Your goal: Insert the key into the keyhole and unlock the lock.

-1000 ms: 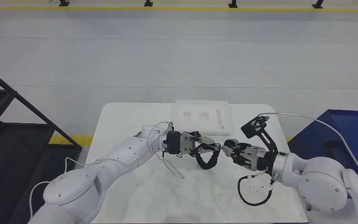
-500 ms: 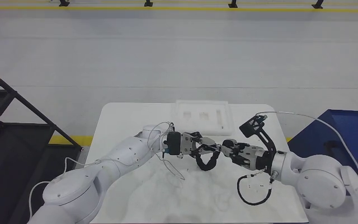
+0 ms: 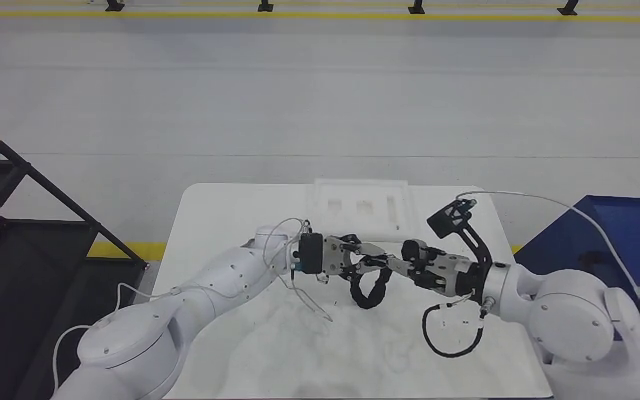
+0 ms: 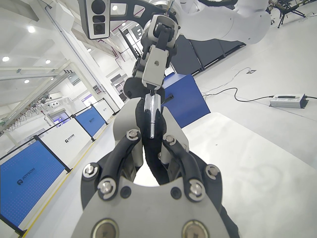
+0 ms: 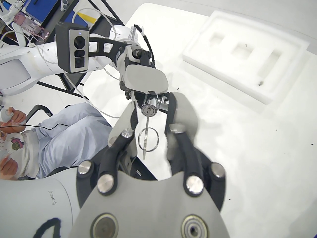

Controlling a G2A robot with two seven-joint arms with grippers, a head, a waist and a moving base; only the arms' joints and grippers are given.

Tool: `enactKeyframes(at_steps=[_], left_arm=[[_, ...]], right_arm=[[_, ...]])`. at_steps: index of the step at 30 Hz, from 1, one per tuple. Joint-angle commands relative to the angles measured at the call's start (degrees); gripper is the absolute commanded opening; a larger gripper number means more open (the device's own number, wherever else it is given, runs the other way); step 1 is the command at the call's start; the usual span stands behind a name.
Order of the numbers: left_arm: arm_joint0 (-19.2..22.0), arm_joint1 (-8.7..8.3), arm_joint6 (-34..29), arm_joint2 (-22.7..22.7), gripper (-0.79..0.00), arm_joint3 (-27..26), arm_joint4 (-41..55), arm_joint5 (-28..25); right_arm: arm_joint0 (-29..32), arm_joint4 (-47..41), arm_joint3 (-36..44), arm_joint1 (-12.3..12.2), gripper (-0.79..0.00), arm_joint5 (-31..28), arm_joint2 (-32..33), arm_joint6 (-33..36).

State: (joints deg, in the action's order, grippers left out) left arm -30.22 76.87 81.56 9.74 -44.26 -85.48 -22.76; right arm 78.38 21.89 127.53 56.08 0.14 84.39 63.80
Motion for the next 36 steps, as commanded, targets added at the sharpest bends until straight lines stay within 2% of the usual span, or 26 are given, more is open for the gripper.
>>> enactKeyframes(at_steps=[1, 5, 13, 18, 20, 29, 36], left_arm=[[-0.4, -0.13, -0.6, 0.0, -0.785, 0.0, 1.7, -0.6], [-0.9, -0.50, -2.8, 0.0, -0.785, 0.1, 6.4, -2.8], [-0.5, -1.87, -8.6, 0.0, -0.785, -1.8, 10.5, -8.6], [-0.5, -2.78, -12.9, 0.0, -0.785, -3.1, 14.7, -12.9], [-0.2, -3.12, -14.5, 0.0, -0.785, -3.6, 16.3, -14.5], [0.8, -4.06, -20.7, 0.0, -0.785, -5.4, 18.8, -20.7], [0.8, -4.11, -23.4, 0.0, -0.785, -5.5, 20.3, -23.4]], right_arm=[[-0.5, -0.1, -0.4, 0.0, 0.000, -0.1, 0.3, -0.7], [-1.3, -0.6, -1.0, -0.2, 0.000, -3.1, 0.8, -2.3], [-1.1, 1.5, -2.3, -1.0, 0.000, -23.6, 0.2, -0.6], [0.3, 4.4, -3.3, -1.5, 0.000, -31.5, -0.5, -1.5], [0.5, 5.2, -3.5, -1.5, 0.000, -32.0, -0.1, -3.3], [0.8, 5.7, -3.7, -1.5, 0.000, -31.4, -0.1, -3.9], [1.1, 14.7, -2.9, -1.9, 0.000, -30.8, 0.5, -5.5]])
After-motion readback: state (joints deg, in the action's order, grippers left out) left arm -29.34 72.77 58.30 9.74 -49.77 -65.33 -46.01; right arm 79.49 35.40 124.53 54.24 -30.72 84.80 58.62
